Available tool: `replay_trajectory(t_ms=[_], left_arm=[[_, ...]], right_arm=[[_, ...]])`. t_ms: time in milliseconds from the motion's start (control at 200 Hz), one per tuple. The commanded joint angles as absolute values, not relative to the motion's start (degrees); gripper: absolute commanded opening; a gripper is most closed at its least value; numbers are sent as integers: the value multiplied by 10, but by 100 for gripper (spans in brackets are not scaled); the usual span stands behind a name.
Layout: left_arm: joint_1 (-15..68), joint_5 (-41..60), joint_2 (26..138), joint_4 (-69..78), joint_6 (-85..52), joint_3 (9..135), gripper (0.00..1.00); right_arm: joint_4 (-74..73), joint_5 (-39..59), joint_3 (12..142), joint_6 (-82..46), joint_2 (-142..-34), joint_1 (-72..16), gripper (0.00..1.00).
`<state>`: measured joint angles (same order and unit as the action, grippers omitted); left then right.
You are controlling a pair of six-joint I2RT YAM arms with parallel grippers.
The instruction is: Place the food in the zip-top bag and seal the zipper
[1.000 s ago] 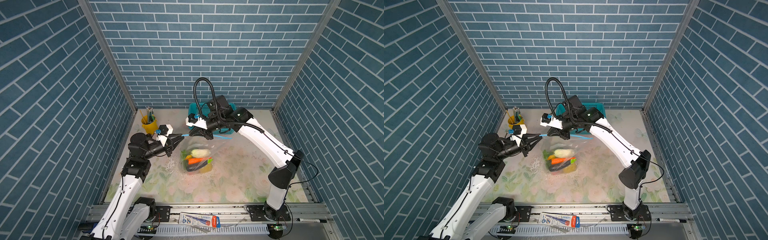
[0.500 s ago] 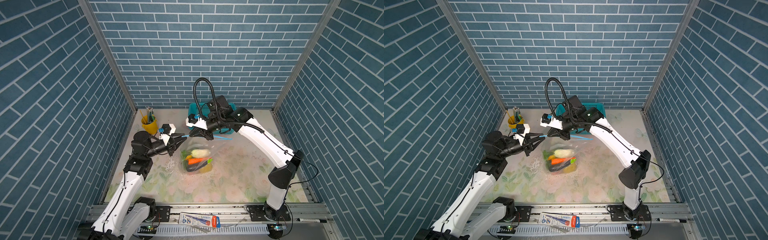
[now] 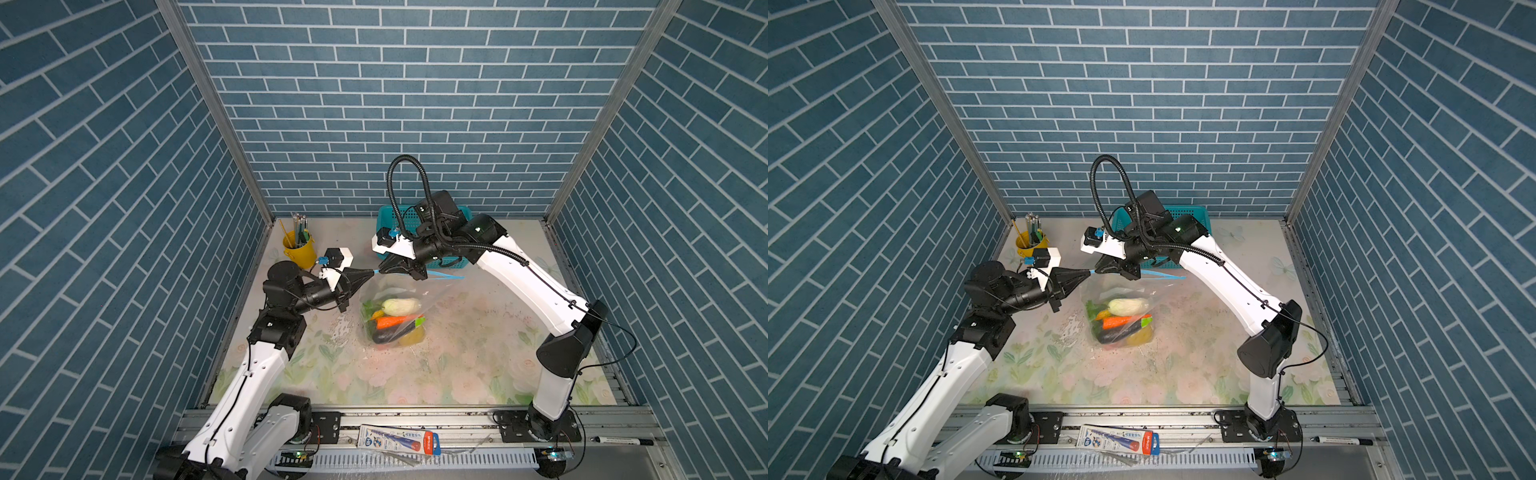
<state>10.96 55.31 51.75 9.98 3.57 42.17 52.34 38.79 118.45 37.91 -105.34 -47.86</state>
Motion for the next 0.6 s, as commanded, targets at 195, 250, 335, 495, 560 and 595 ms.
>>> replay_trajectory(t_ms=[195,250,335,495,560,595], left_arm=[[113,558,506,106,43,433,0],[113,557,505,105,45,434,0],[113,555,505,104,47,435,0],[112,554,506,105,47,436,0],[112,553,506,105,47,435,0],[113,553,506,105,48,435,0]], right_arm=[[543,393,1212,397,-1053,-481,17],[544,392,1212,397,-1053,-481,21],[548,390,1214,400,-1054,-481,23],[554,386,1213,403,-1055,-481,25],[555,385,1213,404,-1056,-481,22],[557,385,1214,405,-1056,-481,18]])
